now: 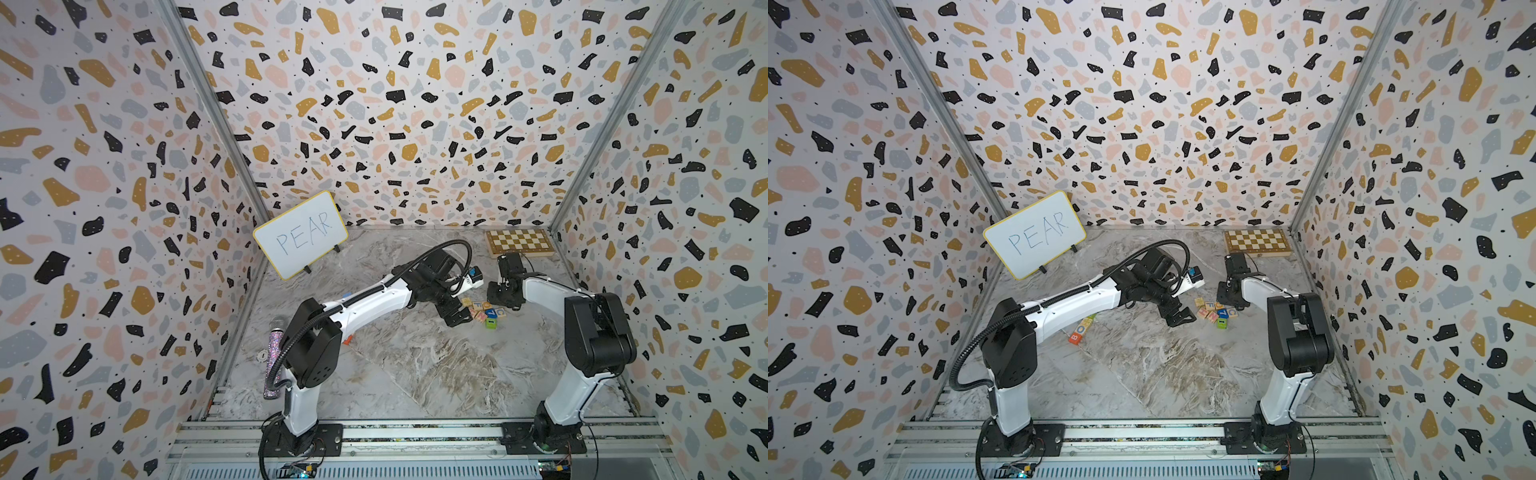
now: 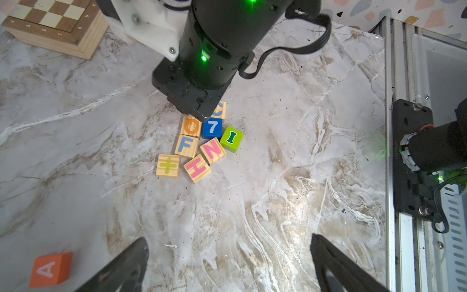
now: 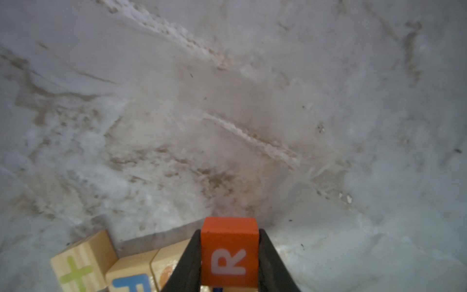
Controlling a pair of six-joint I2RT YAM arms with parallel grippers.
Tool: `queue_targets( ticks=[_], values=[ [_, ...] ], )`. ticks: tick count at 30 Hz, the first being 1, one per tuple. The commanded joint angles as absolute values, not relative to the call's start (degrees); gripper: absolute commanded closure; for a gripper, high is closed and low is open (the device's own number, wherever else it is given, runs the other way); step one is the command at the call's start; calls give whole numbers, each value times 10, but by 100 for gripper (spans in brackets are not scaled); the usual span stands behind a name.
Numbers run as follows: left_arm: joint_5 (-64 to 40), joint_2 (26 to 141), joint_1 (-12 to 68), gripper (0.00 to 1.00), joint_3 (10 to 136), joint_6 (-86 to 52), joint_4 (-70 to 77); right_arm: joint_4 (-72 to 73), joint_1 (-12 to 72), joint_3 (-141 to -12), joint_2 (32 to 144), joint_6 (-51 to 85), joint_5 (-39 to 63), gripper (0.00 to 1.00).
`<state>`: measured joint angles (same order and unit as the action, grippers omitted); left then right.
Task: Spell the uppercase word “pear” with letter blocks
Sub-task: Pick up the letter block from the center of the board, then place the letter block at the center of the board.
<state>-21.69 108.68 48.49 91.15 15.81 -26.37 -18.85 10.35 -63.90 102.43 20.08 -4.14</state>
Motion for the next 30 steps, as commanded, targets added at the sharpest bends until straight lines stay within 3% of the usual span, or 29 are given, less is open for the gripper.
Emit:
queue_targets(
  ticks=[1,7,12,20,30],
  values=[
    [-200,1036,473,1,893,144,-223,-223,124,-686,1010,195,-61,78],
    [-197,959,407,1,826,67,-160,-240,189,-757,1020,190,-34,78],
    [-181,925,341,1,774,24,-143,-251,246,-843,1093,184,-4,78],
    [-173,922,282,1,725,-5,-149,-257,263,-933,1193,161,38,78],
    [-176,934,269,1,725,-6,-134,-289,262,-1012,1272,153,26,77]
  ],
)
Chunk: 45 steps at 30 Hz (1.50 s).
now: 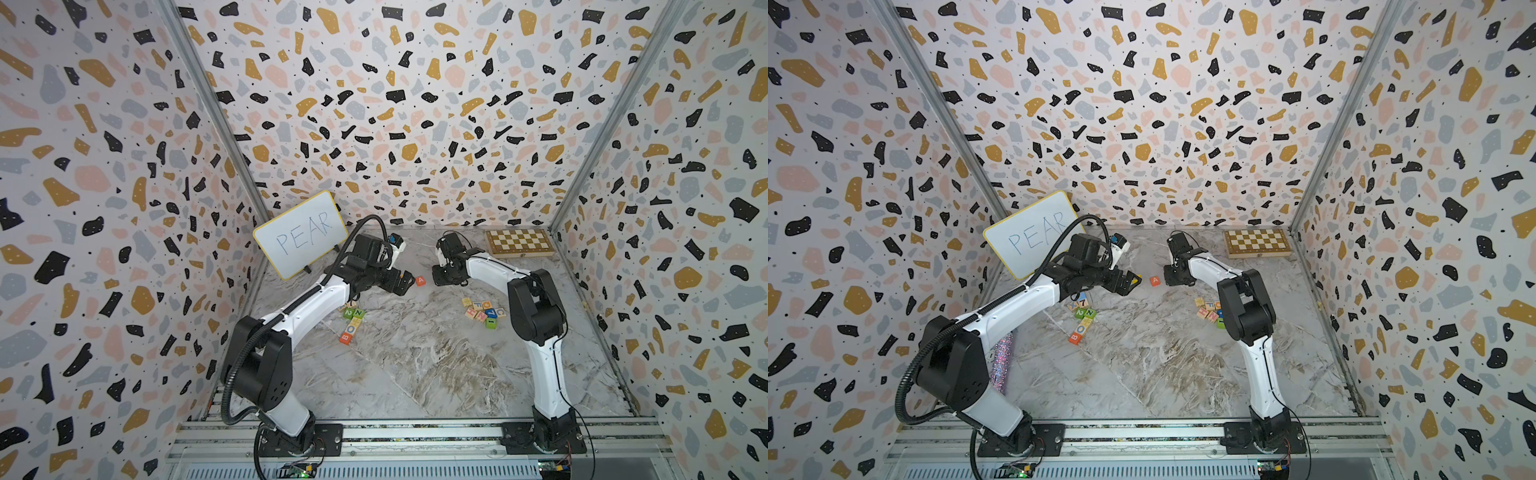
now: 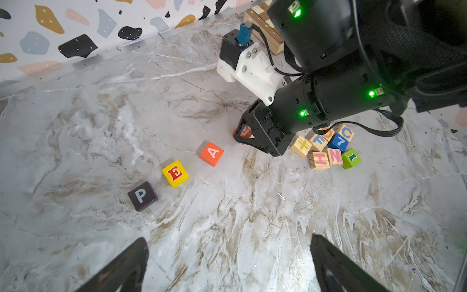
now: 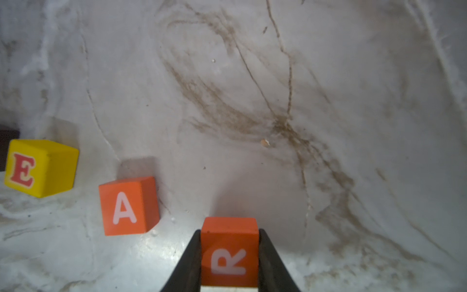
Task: Spell the uppercase word “pear” with letter blocks
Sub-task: Place the letter block at the center of the board.
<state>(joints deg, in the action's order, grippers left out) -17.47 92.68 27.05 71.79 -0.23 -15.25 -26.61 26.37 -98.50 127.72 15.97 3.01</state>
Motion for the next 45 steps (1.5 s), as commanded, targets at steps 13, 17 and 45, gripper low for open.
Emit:
queue_targets(
  ticks=[13,17,45],
  values=[
    [-170,946,268,1,736,-9,-138,-307,266,-1049,1305,160,24,76],
    [-170,954,268,1,743,-17,-138,-309,266,-1048,1307,161,26,74],
    [-209,929,268,1,755,-28,-158,-275,161,-1019,1196,-239,292,26]
  ],
)
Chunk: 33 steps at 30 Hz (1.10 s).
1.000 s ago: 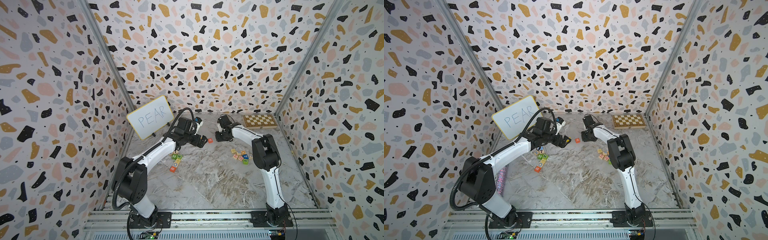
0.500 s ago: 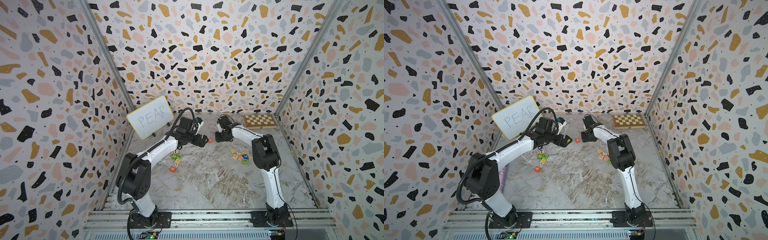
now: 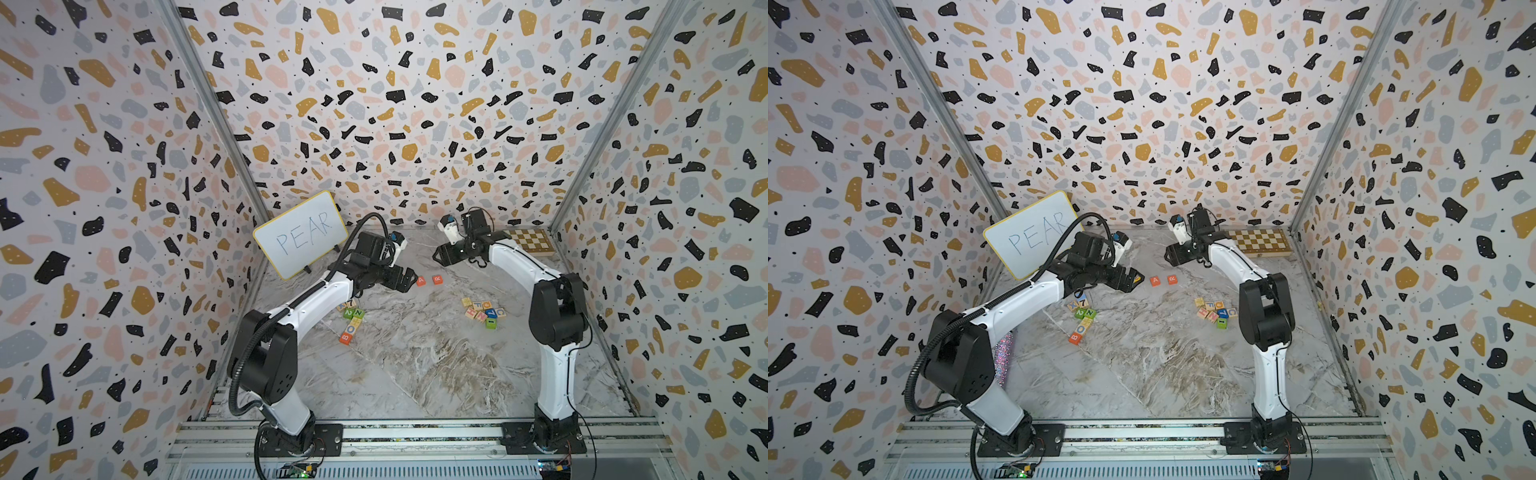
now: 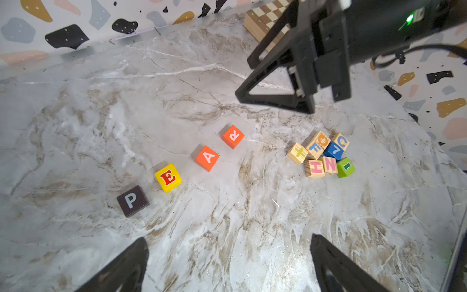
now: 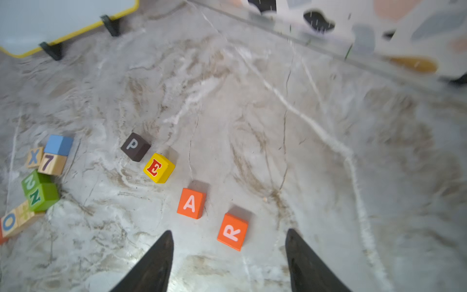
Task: Spell the uppercase word “pear” with letter blocks
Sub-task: Place the letter block at the center of the board, then pick up the letter block from the center of the board.
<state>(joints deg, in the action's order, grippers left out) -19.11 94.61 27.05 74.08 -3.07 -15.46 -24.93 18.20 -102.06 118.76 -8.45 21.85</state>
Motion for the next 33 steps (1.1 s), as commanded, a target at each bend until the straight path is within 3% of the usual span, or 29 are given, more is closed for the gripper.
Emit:
queue_targets(
  ticks=[1,12,23,33],
  values=[
    [-211,930,268,1,755,-26,-162,-281,154,-1011,1199,-275,314,26],
    [-219,934,268,1,760,-14,-170,-294,148,-997,1248,-469,363,21],
    [-228,931,268,1,755,-9,-177,-294,167,-1017,1296,-514,321,24],
    [-236,934,269,1,766,-10,-185,-294,180,-1041,1324,-533,310,32]
  ],
)
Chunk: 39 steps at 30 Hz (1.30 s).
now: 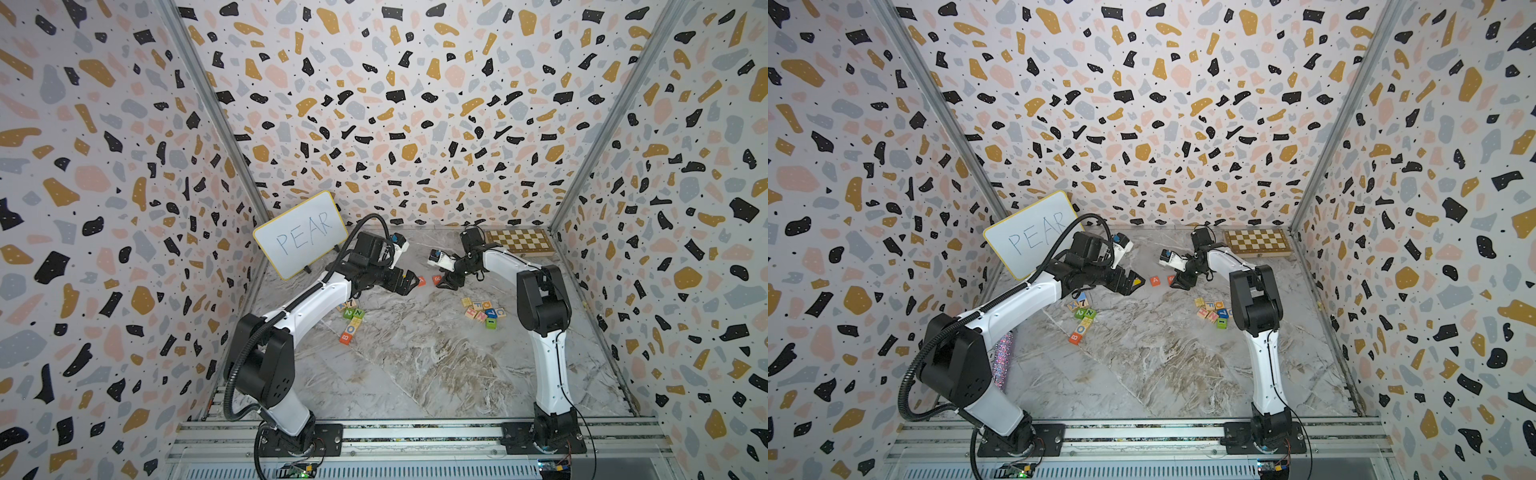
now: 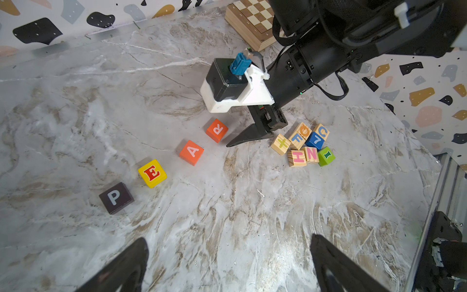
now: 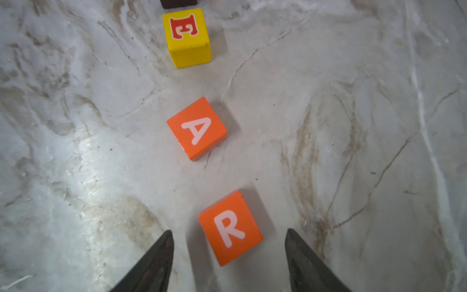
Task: Spell the uppercase word “pear” with letter blocks
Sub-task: Pick up the letter block from the center of the board.
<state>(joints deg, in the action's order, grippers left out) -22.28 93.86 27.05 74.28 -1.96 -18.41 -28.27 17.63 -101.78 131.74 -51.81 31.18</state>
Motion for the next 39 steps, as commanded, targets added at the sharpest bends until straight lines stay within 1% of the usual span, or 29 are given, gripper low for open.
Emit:
queue_targets(
  ticks=[1,6,7,12,21,27,28,29,33,36,39],
  values=[
    [-236,935,269,1,766,-9,-185,-295,181,-1043,1326,-534,311,32],
    [-240,951,270,1,777,-8,-194,-302,185,-1050,1335,-541,309,40],
    [-243,954,271,1,781,-8,-196,-303,185,-1051,1336,-541,308,41],
    [-239,974,278,1,796,-2,-211,-304,186,-1053,1340,-541,308,51],
    [-245,995,284,1,803,-8,-211,-309,186,-1046,1338,-549,311,66],
    [-243,996,284,1,805,-5,-214,-306,188,-1045,1336,-546,318,66],
    [-243,996,284,1,805,-5,-214,-304,188,-1046,1337,-544,318,64],
    [-244,997,284,1,804,-6,-214,-301,190,-1045,1337,-542,314,57],
    [-244,996,284,1,804,-6,-214,-299,198,-1048,1342,-542,296,55],
    [-247,995,284,1,805,-10,-212,-306,198,-1064,1351,-534,296,55],
    [-246,996,286,1,807,-8,-214,-323,199,-1081,1360,-531,294,62]
  ],
)
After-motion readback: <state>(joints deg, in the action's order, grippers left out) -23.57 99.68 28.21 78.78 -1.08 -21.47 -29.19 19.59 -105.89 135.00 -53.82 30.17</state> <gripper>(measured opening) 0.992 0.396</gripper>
